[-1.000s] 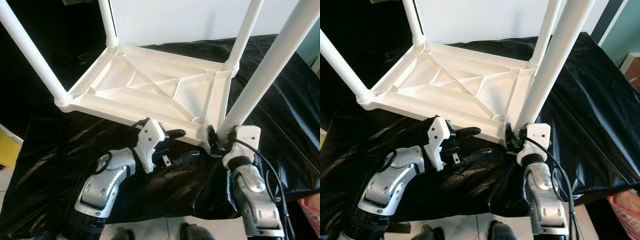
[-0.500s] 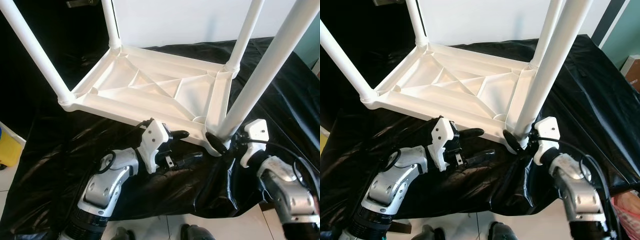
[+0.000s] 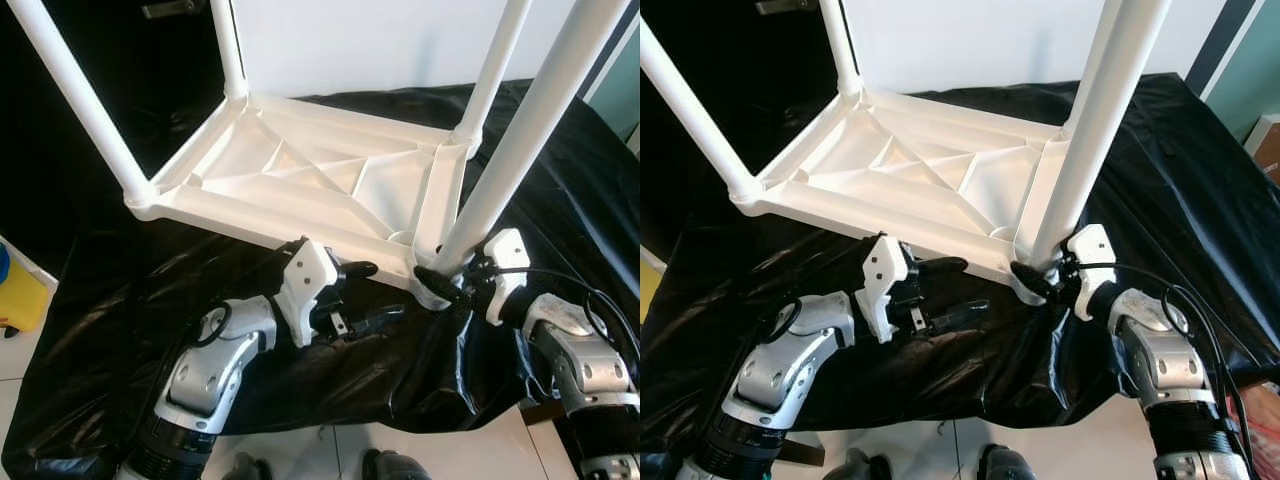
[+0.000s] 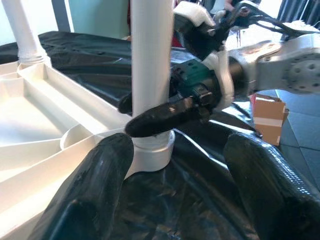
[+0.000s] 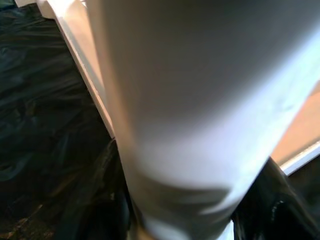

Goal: Building children table

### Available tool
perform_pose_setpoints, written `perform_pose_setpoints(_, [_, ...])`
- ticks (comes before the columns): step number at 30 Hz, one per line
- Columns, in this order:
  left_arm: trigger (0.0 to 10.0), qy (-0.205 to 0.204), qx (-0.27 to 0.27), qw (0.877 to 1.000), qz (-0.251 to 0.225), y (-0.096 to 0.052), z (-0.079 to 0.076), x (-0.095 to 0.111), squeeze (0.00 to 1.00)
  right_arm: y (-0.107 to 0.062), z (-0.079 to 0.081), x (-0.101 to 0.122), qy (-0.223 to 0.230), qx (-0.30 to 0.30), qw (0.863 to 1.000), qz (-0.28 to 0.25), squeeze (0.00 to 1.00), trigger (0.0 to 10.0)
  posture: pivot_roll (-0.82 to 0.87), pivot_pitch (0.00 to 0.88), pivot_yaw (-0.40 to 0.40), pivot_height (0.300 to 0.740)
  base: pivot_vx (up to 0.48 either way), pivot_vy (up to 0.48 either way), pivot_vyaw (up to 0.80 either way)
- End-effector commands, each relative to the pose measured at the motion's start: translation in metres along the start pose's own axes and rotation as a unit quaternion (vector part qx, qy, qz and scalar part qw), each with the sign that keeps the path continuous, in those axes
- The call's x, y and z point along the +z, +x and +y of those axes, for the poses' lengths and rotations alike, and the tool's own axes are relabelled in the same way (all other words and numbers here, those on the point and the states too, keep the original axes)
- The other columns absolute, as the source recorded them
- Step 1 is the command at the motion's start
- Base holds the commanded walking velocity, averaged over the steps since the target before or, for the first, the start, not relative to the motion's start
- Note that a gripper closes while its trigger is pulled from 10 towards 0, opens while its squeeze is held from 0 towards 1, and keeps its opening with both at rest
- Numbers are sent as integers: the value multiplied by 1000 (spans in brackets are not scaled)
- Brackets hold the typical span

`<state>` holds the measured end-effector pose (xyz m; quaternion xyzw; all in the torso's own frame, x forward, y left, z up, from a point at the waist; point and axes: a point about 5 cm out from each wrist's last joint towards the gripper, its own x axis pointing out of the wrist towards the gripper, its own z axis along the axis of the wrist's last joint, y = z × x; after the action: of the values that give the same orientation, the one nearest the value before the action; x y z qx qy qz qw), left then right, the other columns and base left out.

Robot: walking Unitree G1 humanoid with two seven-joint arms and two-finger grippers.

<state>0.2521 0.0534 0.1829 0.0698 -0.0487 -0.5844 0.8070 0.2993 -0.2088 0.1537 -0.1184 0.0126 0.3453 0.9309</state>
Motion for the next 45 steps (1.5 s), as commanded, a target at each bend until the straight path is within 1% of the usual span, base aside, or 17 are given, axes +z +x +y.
perform_pose_setpoints(1, [10000,5,24,1000,-1,1,1,1,0,4,5,-7,-8,22,1000,15,0,0,-128,119,13,740,0,0,0])
perform_pose_setpoints(13, [10000,5,29,1000,-2,0,2,2,0,-1,15,-15,19,-1,1000,6,0,0,-127,132,15,740,0,0,0])
perform_pose_setpoints(14, [10000,5,28,1000,-2,0,2,2,0,0,19,-17,25,-28,999,-1,0,10000,-137,136,26,740,0,0,0])
perform_pose_setpoints(19, [10000,4,24,1000,-2,1,2,1,0,0,26,-18,32,-83,996,-11,0,10000,-143,137,31,740,0,0,0])
perform_pose_setpoints(21, [10000,4,18,1000,-2,2,2,1,0,2,32,-16,36,-161,986,-17,0,10000,-153,140,39,740,0,0,0])
perform_pose_setpoints(23, [10000,4,18,1000,-2,2,2,1,0,2,32,-16,36,-161,986,-17,0,10000,-153,140,39,740,0,0,0])
perform_pose_setpoints(25, [10000,3,15,1000,-2,2,2,2,0,2,34,-15,34,-203,978,-18,0,10000,-153,140,39,740,0,0,0])
perform_pose_setpoints(27, [10000,3,15,1000,-2,2,2,2,0,2,34,-15,34,-203,978,-18,0,10000,-153,140,39,740,0,0,0])
perform_pose_setpoints(28, [10000,3,13,1000,-3,3,2,2,0,3,38,-14,50,-246,968,-17,0,10000,-155,140,42,740,0,0,0])
perform_pose_setpoints(29, [10000,3,13,1000,-3,3,2,2,0,3,38,-14,50,-246,968,-17,0,10000,-155,140,42,740,0,0,0])
perform_pose_setpoints(31, [10000,4,12,1000,-4,4,1,2,0,10,54,-13,83,-328,941,-9,0,10000,-151,140,40,740,0,0,0])
perform_pose_setpoints(32, [10000,4,12,1000,-4,4,1,2,0,10,54,-13,83,-328,941,-9,0,10000,-151,140,40,740,0,0,0])
perform_pose_setpoints(34, [10000,4,12,1000,-5,4,1,3,0,18,67,-11,101,-373,922,-2,0,10000,-150,141,38,740,0,0,0])
perform_pose_setpoints(37, [10000,5,12,1000,-5,4,1,3,0,21,72,-11,111,-379,919,1,0,10000,-147,140,37,740,0,0,0])
perform_pose_setpoints(38, [10000,5,12,1000,-6,5,1,3,0,27,79,-9,112,-363,925,0,0,10000,-145,141,37,740,0,0,0])
perform_pose_setpoints(40, [10000,4,12,1000,-6,5,0,3,0,30,83,-7,109,-353,929,-5,0,10000,-146,142,37,740,0,0,0])
perform_pose_setpoints(45, [10000,3,14,1000,-6,5,0,3,0,29,84,-4,111,-348,931,-10,0,10000,-141,144,31,740,0,0,0])
